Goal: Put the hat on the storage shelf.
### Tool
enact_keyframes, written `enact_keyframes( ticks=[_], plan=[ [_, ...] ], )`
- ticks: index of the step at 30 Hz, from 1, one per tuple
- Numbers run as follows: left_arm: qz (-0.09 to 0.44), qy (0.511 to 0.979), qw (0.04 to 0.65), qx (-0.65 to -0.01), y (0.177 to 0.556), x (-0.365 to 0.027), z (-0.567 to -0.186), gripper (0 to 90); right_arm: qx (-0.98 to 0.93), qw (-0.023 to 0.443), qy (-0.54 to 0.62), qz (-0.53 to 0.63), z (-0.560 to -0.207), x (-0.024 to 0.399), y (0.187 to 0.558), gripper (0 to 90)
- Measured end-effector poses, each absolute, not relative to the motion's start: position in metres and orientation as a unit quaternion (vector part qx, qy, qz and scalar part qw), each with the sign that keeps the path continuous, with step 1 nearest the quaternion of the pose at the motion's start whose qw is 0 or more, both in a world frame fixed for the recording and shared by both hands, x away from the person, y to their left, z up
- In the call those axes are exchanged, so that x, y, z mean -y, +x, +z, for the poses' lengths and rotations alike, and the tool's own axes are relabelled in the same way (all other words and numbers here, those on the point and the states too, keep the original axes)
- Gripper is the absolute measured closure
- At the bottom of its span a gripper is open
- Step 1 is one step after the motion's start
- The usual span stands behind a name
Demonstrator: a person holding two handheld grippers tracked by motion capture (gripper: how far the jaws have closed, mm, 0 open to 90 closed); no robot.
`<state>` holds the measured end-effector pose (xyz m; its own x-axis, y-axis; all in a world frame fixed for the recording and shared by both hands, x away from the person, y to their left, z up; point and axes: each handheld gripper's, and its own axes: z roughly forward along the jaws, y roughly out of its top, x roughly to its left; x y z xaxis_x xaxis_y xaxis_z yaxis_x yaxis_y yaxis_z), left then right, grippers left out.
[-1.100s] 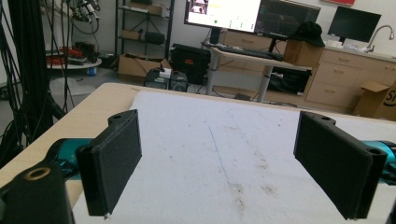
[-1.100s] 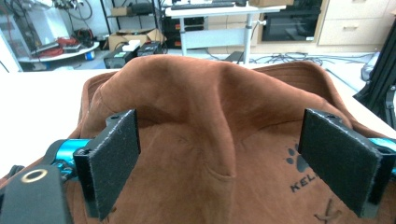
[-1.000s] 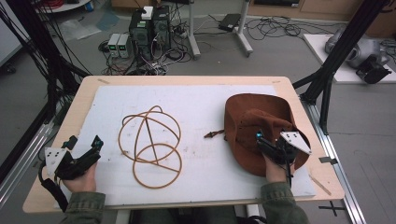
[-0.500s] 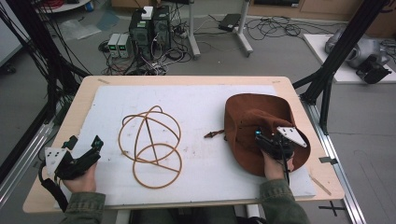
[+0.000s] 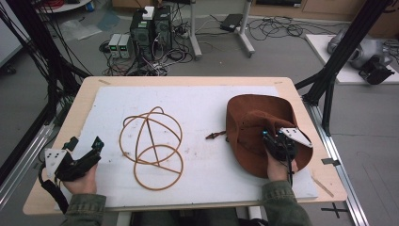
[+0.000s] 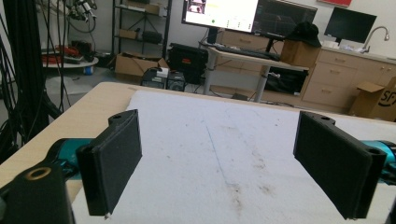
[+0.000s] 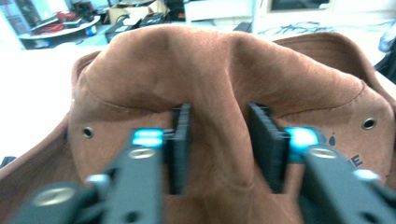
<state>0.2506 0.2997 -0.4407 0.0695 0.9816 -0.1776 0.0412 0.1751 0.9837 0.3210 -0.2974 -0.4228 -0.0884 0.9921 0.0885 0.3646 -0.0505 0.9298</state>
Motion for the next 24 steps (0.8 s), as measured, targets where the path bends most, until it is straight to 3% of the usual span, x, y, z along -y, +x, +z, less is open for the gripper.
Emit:
enact_keyframes(
  ticks=[1, 3, 24],
  plan=[
    [0.426, 0.48, 0.551, -0.533, 0.2507, -0.2998, -0.4409, 15.6, -0.589, 0.352, 0.577, 0.444, -0.422, 0.298, 0.3207, 82.7],
    [0.426, 0.481, 0.551, -0.533, 0.2509, -0.3, -0.4411, 15.6, -0.593, 0.345, 0.579, 0.441, -0.4204, 0.2998, 0.3199, 88.2],
    [0.425, 0.48, 0.552, -0.533, 0.2511, -0.3006, -0.4414, 15.6, -0.59, 0.38, 0.565, 0.433, -0.4189, 0.292, 0.3156, 88.8]
  ],
)
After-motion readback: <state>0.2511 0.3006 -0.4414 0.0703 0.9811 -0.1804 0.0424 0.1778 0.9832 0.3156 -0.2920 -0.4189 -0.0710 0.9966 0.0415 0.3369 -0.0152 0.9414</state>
